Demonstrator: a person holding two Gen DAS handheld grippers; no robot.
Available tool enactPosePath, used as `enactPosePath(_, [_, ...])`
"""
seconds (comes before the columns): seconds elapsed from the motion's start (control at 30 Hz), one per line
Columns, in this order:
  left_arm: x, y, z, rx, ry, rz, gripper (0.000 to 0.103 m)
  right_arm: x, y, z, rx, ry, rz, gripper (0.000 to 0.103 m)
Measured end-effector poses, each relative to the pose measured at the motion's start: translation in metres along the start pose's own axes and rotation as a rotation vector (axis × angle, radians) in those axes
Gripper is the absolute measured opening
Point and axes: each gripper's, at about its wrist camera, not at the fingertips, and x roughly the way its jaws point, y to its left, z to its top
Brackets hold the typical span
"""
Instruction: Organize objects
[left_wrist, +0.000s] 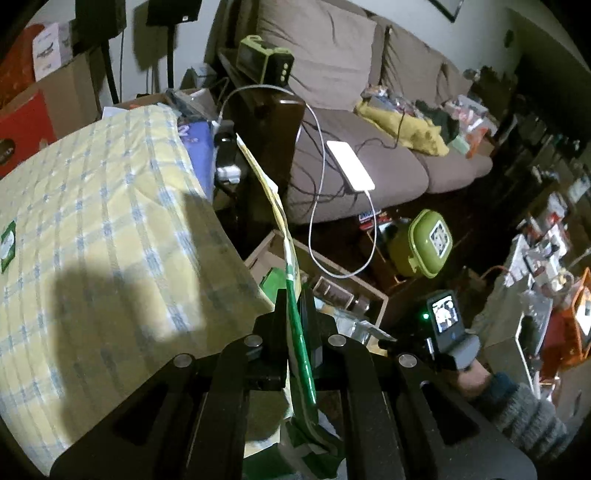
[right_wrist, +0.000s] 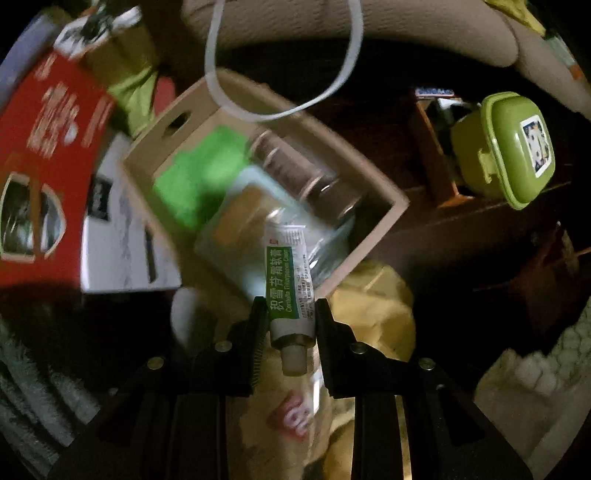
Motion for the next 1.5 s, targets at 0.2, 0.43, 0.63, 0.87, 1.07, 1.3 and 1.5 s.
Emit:
enactPosePath(0.2, [0.005, -0.021, -0.019, -0.002, 0.038, -0.005, 0.005, -0.066, 0.023, -0.012, 0.086, -0.072, -0.04, 0.025])
enactPosePath(0.43, [0.016, -0.06, -0.036, -0.003, 0.053, -0.026, 0.006, -0.129, 0.05, -0.039, 0.054, -0.214, -0.082, 0.025])
enactPosePath(0.63, [0.007, -0.075, -0.047, 0.018, -0.018, -0.005, 0.006, -0.147, 0.068, -0.066, 0.026, -0.296, -0.078, 0.025])
enactPosePath(0.87, [0.032, -0.078, -0.047, -0.016, -0.009, 0.025, 0.006, -0.137, 0.063, -0.058, 0.052, -0.321, -0.039, 0.025])
enactPosePath(1.07, [0.041, -0.084, -0.05, 0.012, -0.034, 0.027, 0.006, -0.141, 0.065, -0.053, 0.048, -0.356, -0.043, 0.025])
enactPosePath(1.3, [0.058, -0.082, -0.05, 0.017, 0.003, 0.032, 0.006, -0.127, 0.056, -0.044, 0.088, -0.328, -0.028, 0.025])
enactPosePath(1.5, [0.078, -0.084, -0.046, 0.022, 0.035, 0.033, 0.006, -0.112, 0.042, -0.033, 0.154, -0.311, -0.023, 0.025])
